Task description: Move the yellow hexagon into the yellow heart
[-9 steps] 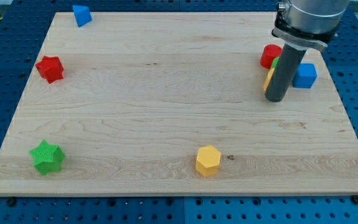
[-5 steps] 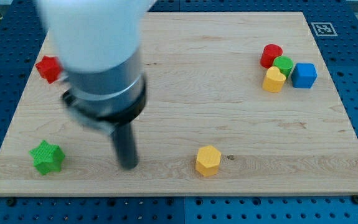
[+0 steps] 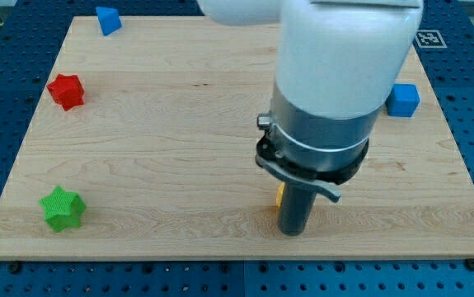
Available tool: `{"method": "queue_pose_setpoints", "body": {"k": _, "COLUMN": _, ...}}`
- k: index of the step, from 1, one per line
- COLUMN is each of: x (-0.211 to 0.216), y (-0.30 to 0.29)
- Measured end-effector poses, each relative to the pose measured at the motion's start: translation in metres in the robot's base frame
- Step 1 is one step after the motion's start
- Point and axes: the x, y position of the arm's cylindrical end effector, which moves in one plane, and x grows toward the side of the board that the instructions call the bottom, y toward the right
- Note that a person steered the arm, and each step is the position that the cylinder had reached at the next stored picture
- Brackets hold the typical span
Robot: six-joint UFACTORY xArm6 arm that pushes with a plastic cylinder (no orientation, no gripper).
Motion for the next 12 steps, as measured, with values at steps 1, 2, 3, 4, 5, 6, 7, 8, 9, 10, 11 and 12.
{"method": "queue_pose_setpoints", "body": {"k": 1, "x": -0.011, "y": -0.002}}
{"method": "queue_pose_setpoints", "body": {"k": 2, "x": -0.028, "y": -0.006}}
{"method": "queue_pose_setpoints", "body": {"k": 3, "x": -0.05, "y": -0.006}}
{"method": "queue_pose_setpoints", "body": {"k": 4, "x": -0.07, "y": -0.006}}
{"method": "queue_pose_setpoints", "body": {"k": 5, "x": -0.089, "y": -0.006}}
{"method": "queue_pose_setpoints", "body": {"k": 6, "x": -0.102, "y": 0.005}}
{"method": "queue_pose_setpoints", "body": {"k": 7, "x": -0.104, "y": 0.034}}
{"method": "queue_pose_setpoints", "body": {"k": 8, "x": -0.116, "y": 0.063}}
{"method": "queue_pose_setpoints", "body": {"k": 9, "x": -0.131, "y": 0.083}}
{"method": "queue_pose_setpoints", "body": {"k": 10, "x": -0.127, "y": 0.09}}
{"method": "queue_pose_setpoints", "body": {"k": 11, "x": -0.09, "y": 0.053}}
{"method": "queue_pose_setpoints", "body": {"k": 12, "x": -0.055, "y": 0.005}}
